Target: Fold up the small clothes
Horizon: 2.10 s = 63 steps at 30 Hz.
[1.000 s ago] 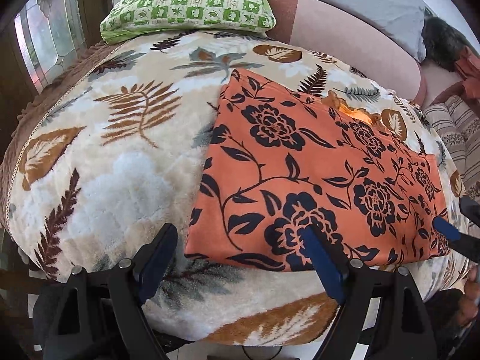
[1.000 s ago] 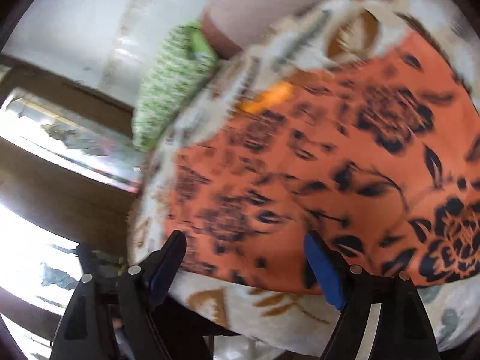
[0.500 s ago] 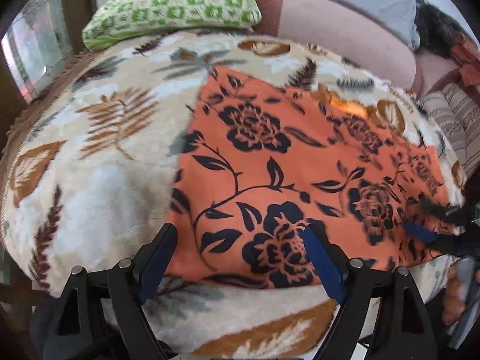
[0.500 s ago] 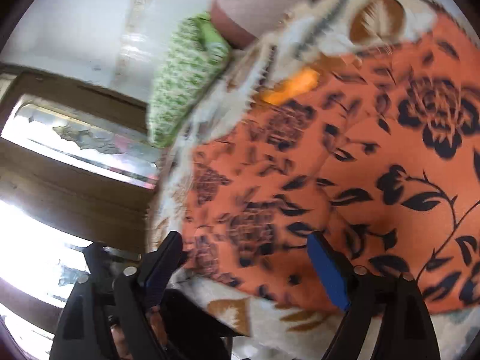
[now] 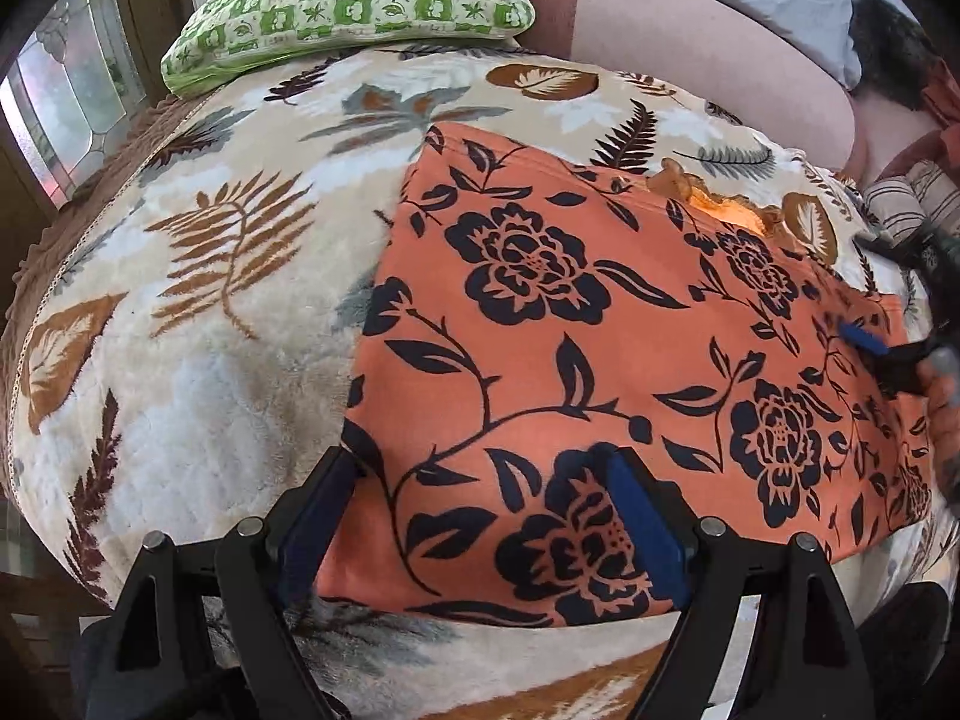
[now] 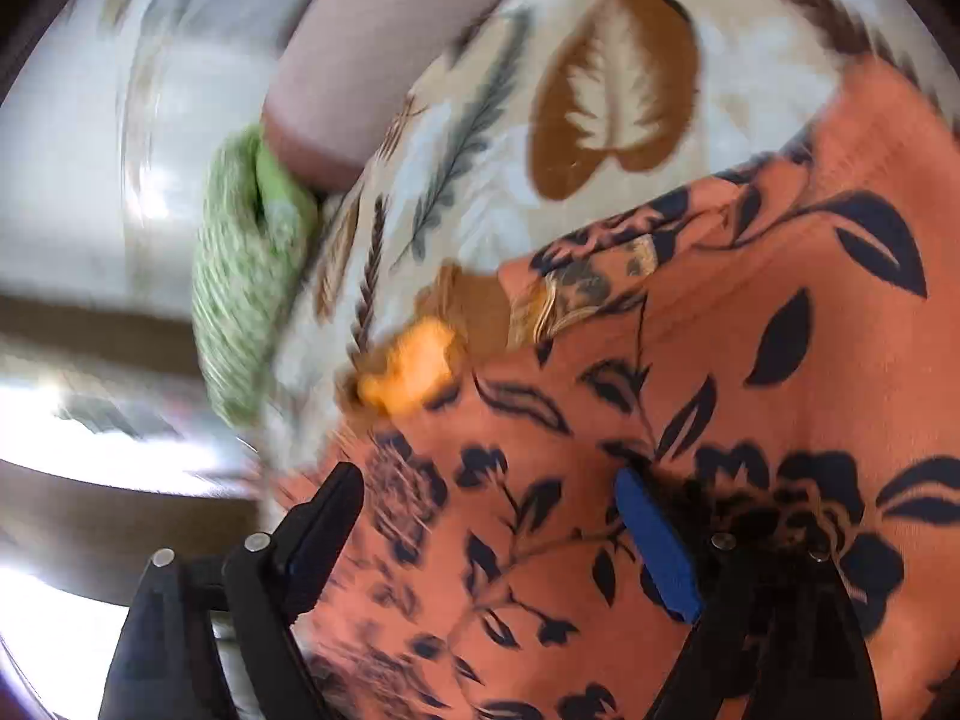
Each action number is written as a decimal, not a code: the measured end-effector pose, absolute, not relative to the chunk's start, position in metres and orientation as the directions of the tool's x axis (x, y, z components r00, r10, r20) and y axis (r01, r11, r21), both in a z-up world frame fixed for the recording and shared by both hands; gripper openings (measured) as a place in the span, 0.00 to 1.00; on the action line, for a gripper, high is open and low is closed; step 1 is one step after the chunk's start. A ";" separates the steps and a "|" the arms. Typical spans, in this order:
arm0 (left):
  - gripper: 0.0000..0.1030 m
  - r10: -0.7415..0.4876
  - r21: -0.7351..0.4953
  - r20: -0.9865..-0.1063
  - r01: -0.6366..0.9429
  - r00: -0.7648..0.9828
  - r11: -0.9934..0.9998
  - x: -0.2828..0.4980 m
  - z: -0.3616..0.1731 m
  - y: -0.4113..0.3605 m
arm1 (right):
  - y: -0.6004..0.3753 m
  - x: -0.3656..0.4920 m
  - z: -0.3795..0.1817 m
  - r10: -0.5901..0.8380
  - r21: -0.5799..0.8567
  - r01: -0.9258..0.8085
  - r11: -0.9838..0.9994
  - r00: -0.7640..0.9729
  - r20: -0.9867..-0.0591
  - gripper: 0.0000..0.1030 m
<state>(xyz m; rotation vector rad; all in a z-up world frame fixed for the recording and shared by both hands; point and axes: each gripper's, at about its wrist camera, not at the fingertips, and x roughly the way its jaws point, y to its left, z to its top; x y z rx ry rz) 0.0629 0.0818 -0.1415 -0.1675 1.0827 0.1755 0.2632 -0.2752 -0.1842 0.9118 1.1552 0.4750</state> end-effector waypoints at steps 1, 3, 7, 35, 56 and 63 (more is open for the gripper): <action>0.84 0.063 -0.048 -0.885 -0.225 0.462 0.973 0.063 -0.141 0.082 | -0.275 0.263 -0.174 0.749 0.823 0.087 0.561 0.368 -0.550 0.86; 0.84 0.065 -0.039 -0.889 -0.217 0.453 0.975 0.066 -0.143 0.082 | -0.274 0.262 -0.150 0.748 0.816 -0.024 0.577 0.415 -0.517 0.86; 0.84 0.061 -0.048 -0.887 -0.223 0.457 0.974 0.066 -0.141 0.083 | -0.296 0.285 -0.188 0.616 0.719 0.149 0.679 0.417 -0.668 0.86; 0.84 0.023 -0.030 -0.870 -0.099 0.493 0.995 0.030 -0.123 0.031 | -0.300 0.129 -0.178 0.737 0.826 0.087 0.557 0.406 -0.540 0.86; 0.84 0.059 0.036 -0.853 -0.055 0.518 0.998 0.041 -0.114 -0.027 | -0.388 0.039 -0.197 0.695 0.896 0.273 0.350 0.566 -0.444 0.88; 0.84 0.064 0.048 -0.819 -0.042 0.570 0.998 0.062 -0.116 -0.053 | -0.395 0.057 -0.219 0.682 0.888 0.338 0.311 0.572 -0.456 0.88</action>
